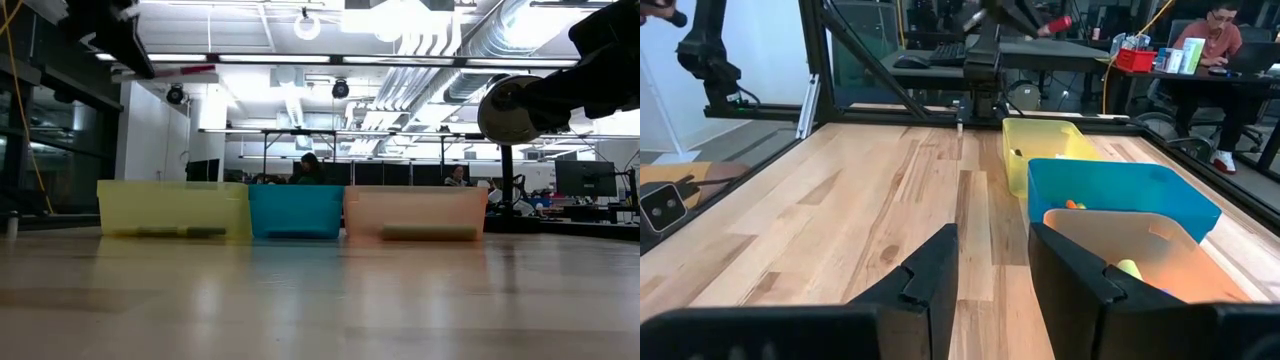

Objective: Pick & Place Markers
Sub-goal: Put the red dry erase marker into the yellow bin

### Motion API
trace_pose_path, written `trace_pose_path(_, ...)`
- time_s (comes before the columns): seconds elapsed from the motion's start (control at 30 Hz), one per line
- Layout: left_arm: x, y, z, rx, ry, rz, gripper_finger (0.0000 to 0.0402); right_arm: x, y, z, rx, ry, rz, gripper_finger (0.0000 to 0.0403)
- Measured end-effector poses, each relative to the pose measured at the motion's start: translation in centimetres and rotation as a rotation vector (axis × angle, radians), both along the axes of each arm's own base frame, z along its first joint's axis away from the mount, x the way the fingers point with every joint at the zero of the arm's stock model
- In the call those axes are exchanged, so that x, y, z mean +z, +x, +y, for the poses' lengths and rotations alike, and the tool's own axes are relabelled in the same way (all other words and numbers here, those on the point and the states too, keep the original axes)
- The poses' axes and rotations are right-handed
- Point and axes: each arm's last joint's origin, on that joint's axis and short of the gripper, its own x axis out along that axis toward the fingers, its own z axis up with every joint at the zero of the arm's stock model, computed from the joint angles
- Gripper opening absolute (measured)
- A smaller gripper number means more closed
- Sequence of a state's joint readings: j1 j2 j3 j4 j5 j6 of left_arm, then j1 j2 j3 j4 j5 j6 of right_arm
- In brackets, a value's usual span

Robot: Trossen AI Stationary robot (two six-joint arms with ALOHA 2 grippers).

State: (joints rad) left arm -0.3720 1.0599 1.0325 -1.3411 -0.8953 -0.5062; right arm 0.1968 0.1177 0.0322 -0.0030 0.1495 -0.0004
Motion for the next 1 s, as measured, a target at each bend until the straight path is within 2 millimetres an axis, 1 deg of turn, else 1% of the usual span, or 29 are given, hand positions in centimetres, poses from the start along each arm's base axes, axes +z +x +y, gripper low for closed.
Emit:
trace_pose_path(0.2,-0.2,1.0,2.6,0.033,-0.077,0.112,0.0015,0.0,0.0,0.0,0.000,0.000,0.000,0.0113)
trace_pose_path(0.43,-0.3,1.8,6.3,0.001,-0.212,0.183,0.0015,0.0,0.0,0.0,0.000,0.000,0.000,0.0113)
trace_pose_path(0.67,-0.7,2.7,10.4,-0.082,-0.400,0.146,0.0015,0.0,0.0,0.0,0.000,0.000,0.000,0.0113)
trace_pose_path(0.83,-2.1,3.6,12.8,-0.131,-0.534,0.150,0.0015,0.0,0.0,0.0,0.000,0.000,0.000,0.0113)
trace_pose_path(0.93,-3.4,4.5,13.6,-0.138,-0.626,0.181,0.0015,0.0,0.0,0.0,0.000,0.000,0.000,0.0113)
trace_pose_path(1.0,-4.3,5.1,13.9,-0.146,-0.668,0.208,0.0015,0.0,0.0,0.0,0.000,0.000,0.000,0.0113)
